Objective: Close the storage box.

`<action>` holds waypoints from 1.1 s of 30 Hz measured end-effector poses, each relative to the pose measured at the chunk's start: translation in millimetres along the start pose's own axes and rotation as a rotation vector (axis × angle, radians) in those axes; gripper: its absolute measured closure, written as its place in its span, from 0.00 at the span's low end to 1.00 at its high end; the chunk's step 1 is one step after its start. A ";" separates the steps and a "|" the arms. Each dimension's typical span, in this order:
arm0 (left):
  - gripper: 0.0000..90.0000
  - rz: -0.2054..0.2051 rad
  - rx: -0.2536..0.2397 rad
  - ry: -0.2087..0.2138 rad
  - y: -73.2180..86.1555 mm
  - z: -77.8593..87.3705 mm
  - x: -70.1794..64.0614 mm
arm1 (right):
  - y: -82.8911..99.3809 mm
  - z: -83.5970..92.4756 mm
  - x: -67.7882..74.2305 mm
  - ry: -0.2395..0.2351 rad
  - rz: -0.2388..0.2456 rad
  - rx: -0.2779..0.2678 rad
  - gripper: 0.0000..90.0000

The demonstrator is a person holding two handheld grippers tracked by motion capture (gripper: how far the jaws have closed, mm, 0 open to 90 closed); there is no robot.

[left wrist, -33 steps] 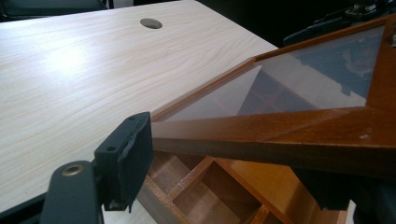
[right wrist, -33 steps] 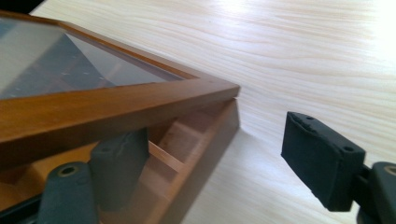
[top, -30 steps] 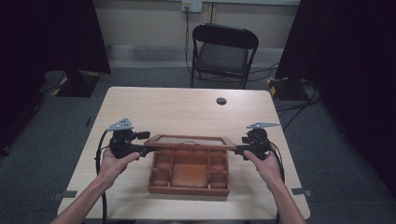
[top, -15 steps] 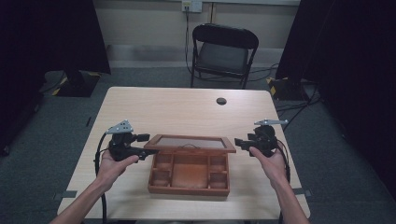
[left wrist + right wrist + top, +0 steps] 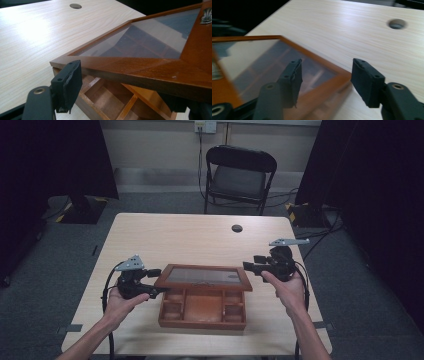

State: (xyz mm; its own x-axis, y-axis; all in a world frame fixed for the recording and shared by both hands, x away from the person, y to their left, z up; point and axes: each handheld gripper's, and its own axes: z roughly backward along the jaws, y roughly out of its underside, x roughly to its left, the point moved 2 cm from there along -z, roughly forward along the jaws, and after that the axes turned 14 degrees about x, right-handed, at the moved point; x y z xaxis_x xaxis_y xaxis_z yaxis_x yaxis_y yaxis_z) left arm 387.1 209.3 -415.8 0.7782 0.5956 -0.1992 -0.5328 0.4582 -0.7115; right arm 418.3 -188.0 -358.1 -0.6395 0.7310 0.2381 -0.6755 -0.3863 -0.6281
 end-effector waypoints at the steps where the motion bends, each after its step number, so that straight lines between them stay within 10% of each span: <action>1: 0.28 -0.002 -0.003 -0.002 0.2 0.1 0.1 | -2.5 1.4 6.3 -0.020 0.017 0.011 0.51; 20: 0.29 -0.007 -0.011 -0.009 4.8 -1.1 -1.5 | -38.4 -11.6 93.8 -0.292 0.358 0.114 0.81; 33: 0.29 -0.009 0.000 -0.007 6.4 -2.0 -0.6 | -38.9 -46.5 99.2 -0.375 0.375 0.232 0.88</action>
State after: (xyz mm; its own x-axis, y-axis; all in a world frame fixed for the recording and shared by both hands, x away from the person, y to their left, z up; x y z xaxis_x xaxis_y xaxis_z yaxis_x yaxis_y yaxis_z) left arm 383.8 210.5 -421.6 0.7804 0.5964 -0.1878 -0.5258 0.4634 -0.7133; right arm 398.3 -74.2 -344.5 -0.9087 0.2873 0.3030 -0.4130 -0.7247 -0.5516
